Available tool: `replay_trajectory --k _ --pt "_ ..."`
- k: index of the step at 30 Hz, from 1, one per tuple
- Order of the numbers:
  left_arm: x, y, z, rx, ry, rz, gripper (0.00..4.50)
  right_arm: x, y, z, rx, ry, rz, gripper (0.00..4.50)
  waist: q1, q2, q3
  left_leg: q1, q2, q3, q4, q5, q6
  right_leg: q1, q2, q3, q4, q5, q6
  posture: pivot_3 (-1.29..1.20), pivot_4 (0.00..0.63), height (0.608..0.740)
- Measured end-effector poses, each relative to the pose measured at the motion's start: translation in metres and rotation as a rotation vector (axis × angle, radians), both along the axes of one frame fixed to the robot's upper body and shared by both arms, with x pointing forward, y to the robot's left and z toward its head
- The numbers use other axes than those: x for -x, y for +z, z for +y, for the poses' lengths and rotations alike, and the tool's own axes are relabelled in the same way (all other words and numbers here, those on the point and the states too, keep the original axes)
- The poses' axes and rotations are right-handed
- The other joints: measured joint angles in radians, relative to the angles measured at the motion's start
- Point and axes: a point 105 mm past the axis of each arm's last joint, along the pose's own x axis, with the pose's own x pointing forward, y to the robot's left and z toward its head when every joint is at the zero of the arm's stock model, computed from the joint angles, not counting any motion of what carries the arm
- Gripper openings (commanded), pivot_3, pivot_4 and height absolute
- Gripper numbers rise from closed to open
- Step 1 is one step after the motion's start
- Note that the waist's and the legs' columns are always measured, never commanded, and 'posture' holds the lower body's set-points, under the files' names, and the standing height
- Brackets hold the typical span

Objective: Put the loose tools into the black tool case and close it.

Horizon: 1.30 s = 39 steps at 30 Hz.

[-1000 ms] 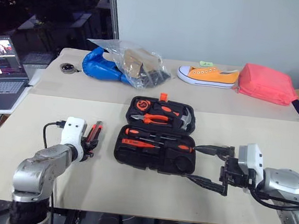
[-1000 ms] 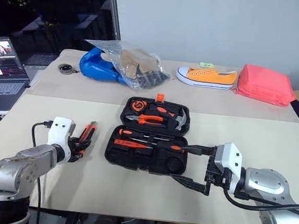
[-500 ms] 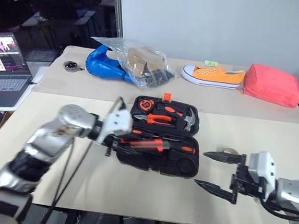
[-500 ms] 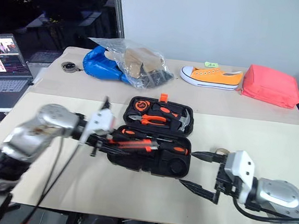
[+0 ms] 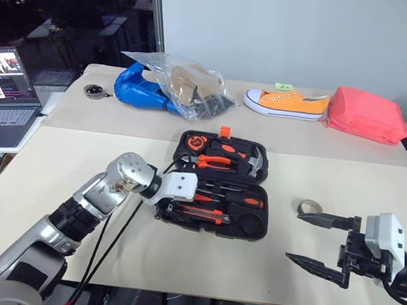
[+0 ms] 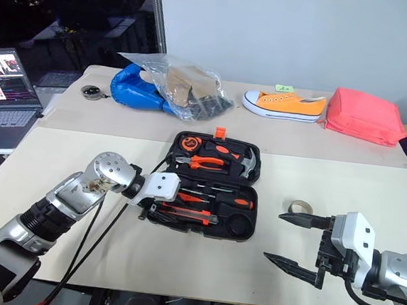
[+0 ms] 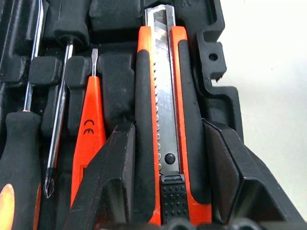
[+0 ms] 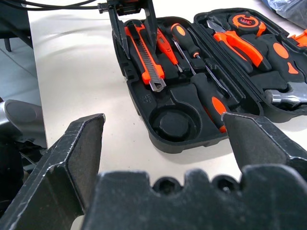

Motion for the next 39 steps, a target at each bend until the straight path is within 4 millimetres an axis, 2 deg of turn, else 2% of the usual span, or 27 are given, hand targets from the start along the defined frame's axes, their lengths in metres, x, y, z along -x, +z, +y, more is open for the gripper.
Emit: replay_trajectory --k 2,3,5,9,11,12,14,16,19,20,24,27,39 --pt "0.001 0.0 0.001 0.002 -0.002 0.004 2.63 0.0 0.001 0.0 0.0 0.001 -0.003 4.5 0.0 0.0 0.0 0.0 0.0 0.0 0.0 0.0 0.0 0.0 0.0 0.0 0.0 0.0 0.0 0.0 0.15 0.74" --pt "0.0 0.001 0.001 0.007 0.0 0.005 2.77 -0.001 0.001 0.0 0.0 0.002 -0.006 4.5 0.0 0.0 0.0 0.0 0.0 0.0 0.0 0.0 0.0 0.0 0.0 0.0 0.0 0.0 0.0 0.0 0.15 0.74" --pt "-0.001 0.005 0.002 0.024 0.003 0.003 3.47 -0.002 0.003 0.002 -0.001 0.008 -0.018 4.5 0.0 0.0 0.0 -0.001 0.0 0.0 0.0 0.0 0.0 0.0 0.0 0.0 0.0 0.0 0.0 0.0 0.15 0.74" --pt "0.0 0.025 0.003 0.169 0.032 0.063 3.47 -0.004 0.006 0.003 -0.002 0.016 -0.031 4.5 0.004 0.0 0.0 -0.001 0.0 0.0 0.0 0.0 0.0 -0.001 0.0 -0.001 0.0 0.0 0.0 0.0 0.15 0.74" --pt "-0.003 0.051 0.011 0.286 0.087 0.074 2.86 -0.005 0.006 0.004 -0.002 0.016 -0.032 4.5 0.003 0.0 0.0 -0.001 0.001 0.0 0.0 0.0 0.0 -0.001 0.0 -0.001 0.001 0.0 0.0 0.0 0.15 0.74" --pt "-0.004 0.061 0.014 0.335 0.116 0.074 2.74 -0.005 0.006 0.004 -0.003 0.016 -0.031 4.5 0.002 0.0 0.0 -0.001 0.001 0.0 0.0 0.0 0.0 -0.001 0.0 -0.001 0.001 0.0 0.0 0.0 0.15 0.74" --pt "-0.001 0.071 0.024 0.435 0.191 0.106 1.95 -0.005 0.004 0.006 -0.006 0.019 -0.029 4.5 -0.001 0.002 -0.001 0.0 0.001 0.0 0.0 0.0 0.0 0.0 0.0 0.0 0.001 0.0 0.0 0.0 0.15 0.74" --pt "0.006 0.061 0.03 0.469 0.249 0.145 1.3 -0.005 0.001 0.007 -0.017 0.014 -0.021 4.5 -0.004 0.002 -0.001 0.0 0.001 0.0 0.0 0.0 0.0 0.0 0.0 0.0 0.001 0.0 0.0 0.0 0.15 0.74" --pt "0.016 0.028 0.035 0.48 0.357 0.202 0.22 -0.006 -0.001 0.009 -0.027 0.008 -0.017 4.5 0.0 0.001 -0.001 0.001 0.001 0.0 0.0 0.0 0.0 0.0 -0.001 0.0 0.001 0.0 0.0 0.0 0.15 0.74" --pt "0.018 0.024 0.034 0.481 0.37 0.205 0.09 -0.006 -0.001 0.009 -0.028 0.009 -0.017 4.5 0.001 0.001 -0.001 0.001 0.001 0.0 0.001 0.0 0.0 0.0 -0.001 0.0 0.001 0.0 0.0 0.0 0.15 0.74" --pt "0.014 0.012 0.031 0.498 0.441 0.148 0.09 -0.008 0.002 0.011 -0.03 0.018 -0.03 4.5 0.011 0.001 -0.001 0.003 0.001 0.0 0.001 0.001 0.0 0.002 -0.002 0.0 0.001 0.001 0.001 0.0 0.15 0.74" --pt "0.013 -0.008 0.032 0.459 0.484 0.135 0.09 -0.008 0.001 0.012 -0.031 0.02 -0.029 4.5 0.008 0.001 -0.001 0.004 0.0 0.001 0.001 0.0 0.0 0.003 -0.001 0.001 0.002 0.001 0.001 0.0 0.15 0.74" --pt "0.012 -0.023 0.003 0.436 0.375 0.145 0.09 -0.007 0.001 0.012 -0.027 0.024 -0.027 4.5 0.008 0.005 -0.005 0.009 0.0 0.002 0.001 0.001 0.0 0.007 -0.002 0.002 0.001 0.001 0.001 0.0 0.15 0.74"
